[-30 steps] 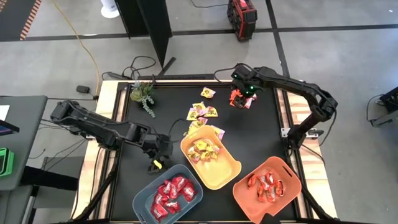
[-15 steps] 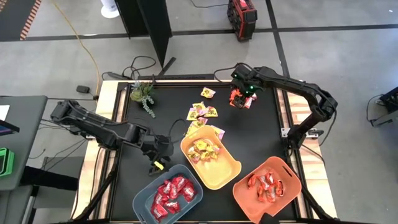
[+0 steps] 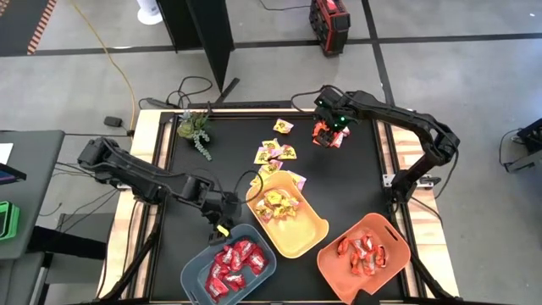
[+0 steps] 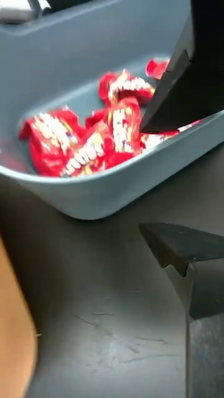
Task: Sort candy
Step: Move the blue bin to the middle left
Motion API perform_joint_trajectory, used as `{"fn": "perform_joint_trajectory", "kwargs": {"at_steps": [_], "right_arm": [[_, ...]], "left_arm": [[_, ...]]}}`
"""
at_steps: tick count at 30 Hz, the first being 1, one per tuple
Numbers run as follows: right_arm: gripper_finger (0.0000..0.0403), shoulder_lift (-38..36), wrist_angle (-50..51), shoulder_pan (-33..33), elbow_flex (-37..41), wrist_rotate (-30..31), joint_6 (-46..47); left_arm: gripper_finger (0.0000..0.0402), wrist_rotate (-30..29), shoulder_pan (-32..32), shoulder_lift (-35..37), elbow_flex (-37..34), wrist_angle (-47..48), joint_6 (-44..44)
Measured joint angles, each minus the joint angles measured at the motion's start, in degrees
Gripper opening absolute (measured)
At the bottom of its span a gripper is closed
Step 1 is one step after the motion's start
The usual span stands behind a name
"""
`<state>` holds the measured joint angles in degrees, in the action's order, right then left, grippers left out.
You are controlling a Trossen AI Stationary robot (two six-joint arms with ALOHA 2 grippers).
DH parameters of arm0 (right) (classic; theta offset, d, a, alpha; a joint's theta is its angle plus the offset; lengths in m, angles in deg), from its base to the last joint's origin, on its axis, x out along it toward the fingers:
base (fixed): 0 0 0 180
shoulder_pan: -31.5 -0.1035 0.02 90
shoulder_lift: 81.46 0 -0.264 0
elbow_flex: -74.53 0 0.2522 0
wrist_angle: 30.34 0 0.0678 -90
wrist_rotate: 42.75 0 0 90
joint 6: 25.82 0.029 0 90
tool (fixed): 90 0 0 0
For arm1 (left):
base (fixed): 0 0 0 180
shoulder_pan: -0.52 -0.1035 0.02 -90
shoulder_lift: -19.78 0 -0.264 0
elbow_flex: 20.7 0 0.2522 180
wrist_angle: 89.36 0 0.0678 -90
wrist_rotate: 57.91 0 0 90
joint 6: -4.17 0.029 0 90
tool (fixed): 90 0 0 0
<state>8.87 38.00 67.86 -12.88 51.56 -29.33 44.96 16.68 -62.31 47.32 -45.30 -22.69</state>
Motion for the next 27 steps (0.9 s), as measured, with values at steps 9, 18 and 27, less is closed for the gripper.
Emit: {"fn": "perform_joint_trajectory", "kwargs": {"at_steps": [9,18,27], "right_arm": [[0.0286,0.00,-0.14,0.00,0.00,0.01,0.02],[0.0286,0.00,-1.41,0.00,0.00,0.01,0.02],[0.0286,0.00,-1.43,0.00,0.00,0.01,0.02]], "left_arm": [[0.0159,-6.14,-2.74,-0.09,0.00,7.06,-3.38],[0.0008,-10.37,-5.06,3.88,-0.02,13.72,-5.33],[0.0003,-23.59,-9.76,9.78,-0.07,27.62,-10.54]]}}
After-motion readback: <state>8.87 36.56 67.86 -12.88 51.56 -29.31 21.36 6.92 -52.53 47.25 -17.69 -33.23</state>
